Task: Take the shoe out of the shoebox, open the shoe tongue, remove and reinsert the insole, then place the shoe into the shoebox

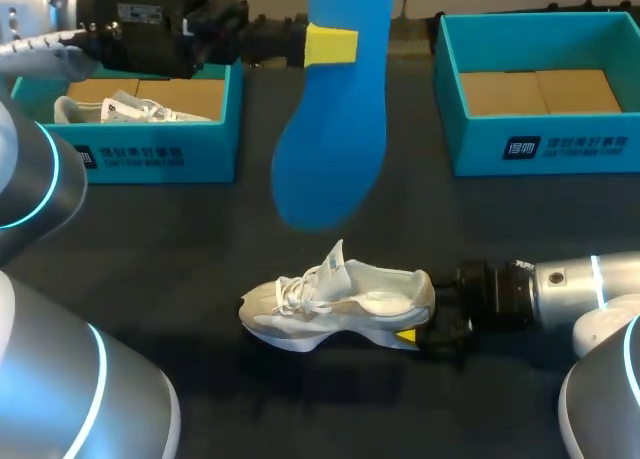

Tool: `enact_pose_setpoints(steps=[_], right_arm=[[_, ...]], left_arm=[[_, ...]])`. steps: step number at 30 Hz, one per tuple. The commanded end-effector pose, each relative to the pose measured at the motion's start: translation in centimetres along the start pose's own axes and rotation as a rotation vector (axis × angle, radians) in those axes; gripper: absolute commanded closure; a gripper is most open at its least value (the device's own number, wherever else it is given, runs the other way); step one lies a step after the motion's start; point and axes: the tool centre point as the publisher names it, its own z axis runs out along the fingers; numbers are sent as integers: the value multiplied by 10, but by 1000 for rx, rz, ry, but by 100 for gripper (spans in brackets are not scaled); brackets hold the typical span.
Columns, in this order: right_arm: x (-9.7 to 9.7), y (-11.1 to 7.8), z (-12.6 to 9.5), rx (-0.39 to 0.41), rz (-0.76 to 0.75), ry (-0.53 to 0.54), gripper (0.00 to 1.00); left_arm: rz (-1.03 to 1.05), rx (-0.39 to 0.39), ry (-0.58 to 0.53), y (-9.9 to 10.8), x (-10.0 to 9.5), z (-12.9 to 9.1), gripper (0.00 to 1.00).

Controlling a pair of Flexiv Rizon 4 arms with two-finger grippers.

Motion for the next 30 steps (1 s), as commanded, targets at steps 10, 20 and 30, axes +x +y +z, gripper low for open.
enact_pose_setpoints(steps=[10, 20, 30], right_arm=[[1, 0, 1, 4, 0, 0, 100], [2, 4, -2, 48, -17, 17, 0], [-1, 12, -21, 171, -28, 7, 0]], left_arm=[[-2, -13, -20, 7, 18, -16, 100], [-2, -13, -20, 7, 18, -16, 100], [-2, -13, -20, 7, 18, -16, 100]])
